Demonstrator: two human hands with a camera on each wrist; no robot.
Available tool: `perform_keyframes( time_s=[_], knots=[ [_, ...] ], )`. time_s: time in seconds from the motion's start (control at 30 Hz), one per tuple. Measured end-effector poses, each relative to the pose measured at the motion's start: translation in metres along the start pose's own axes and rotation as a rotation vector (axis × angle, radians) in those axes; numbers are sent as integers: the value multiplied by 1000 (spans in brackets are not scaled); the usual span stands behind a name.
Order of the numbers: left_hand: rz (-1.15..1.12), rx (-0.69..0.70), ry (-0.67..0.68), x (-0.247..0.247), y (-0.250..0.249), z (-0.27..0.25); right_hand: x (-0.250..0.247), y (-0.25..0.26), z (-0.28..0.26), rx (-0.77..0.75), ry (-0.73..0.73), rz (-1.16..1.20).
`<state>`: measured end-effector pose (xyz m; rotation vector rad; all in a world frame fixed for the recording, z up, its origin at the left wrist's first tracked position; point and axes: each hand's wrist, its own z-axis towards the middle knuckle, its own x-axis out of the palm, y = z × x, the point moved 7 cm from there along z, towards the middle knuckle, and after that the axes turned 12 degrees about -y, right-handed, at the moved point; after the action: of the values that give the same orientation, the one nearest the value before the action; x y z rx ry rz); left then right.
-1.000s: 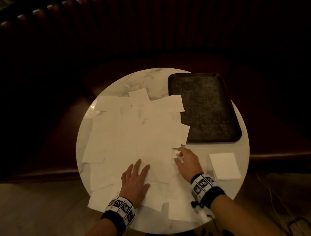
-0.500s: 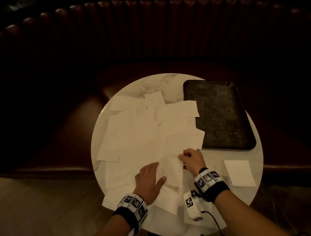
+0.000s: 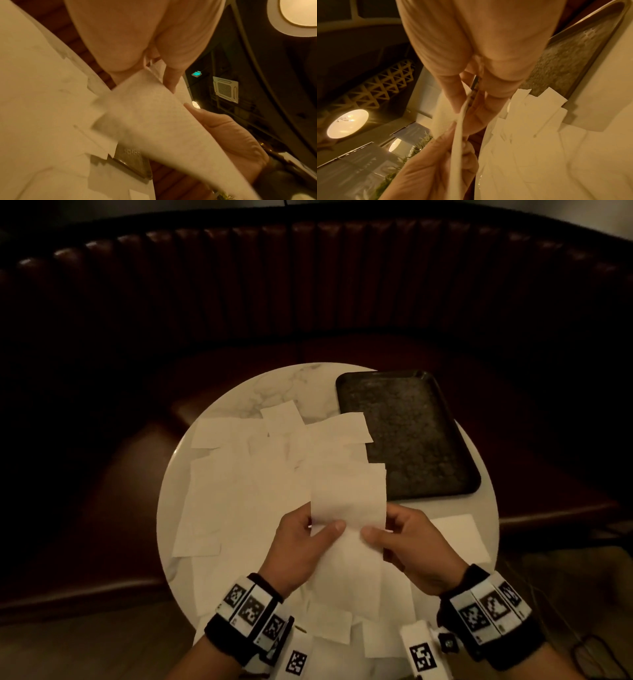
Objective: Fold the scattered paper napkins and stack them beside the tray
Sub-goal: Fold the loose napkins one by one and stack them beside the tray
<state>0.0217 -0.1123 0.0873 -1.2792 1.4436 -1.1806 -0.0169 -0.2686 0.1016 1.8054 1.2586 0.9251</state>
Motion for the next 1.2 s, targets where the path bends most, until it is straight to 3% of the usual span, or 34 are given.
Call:
perform_keyframes(
  time_s=[0.17,0.4,0.6,0.67,0.83,0.93,1.07,1.2],
  knots=[
    [15,49,84,-2,-17,0,-13,14,-4,-111,-58,24],
    [-64,-17,-24,-11,-23,-1,-10,17,-10,-123,137,-116],
    [-316,-285,21,3,-22,-12,-17,23,-8,-310,85,-356],
    [-295,-318,32,6,-19,-12,-15,26,-10,-364,91,-428],
    [65,-112,13,9,-15,-10,-22,29,-13,-356,73,-454],
    [116,-48,21,10,-19,-12,-18,36,-15,-270,130,-241],
    [118,17,21,13,-27,-14,-6,32,-6,-385,-41,-508],
    [86,-22,-13,11,-26,-14,-8,24,-2,-360,-105,-476]
  ],
)
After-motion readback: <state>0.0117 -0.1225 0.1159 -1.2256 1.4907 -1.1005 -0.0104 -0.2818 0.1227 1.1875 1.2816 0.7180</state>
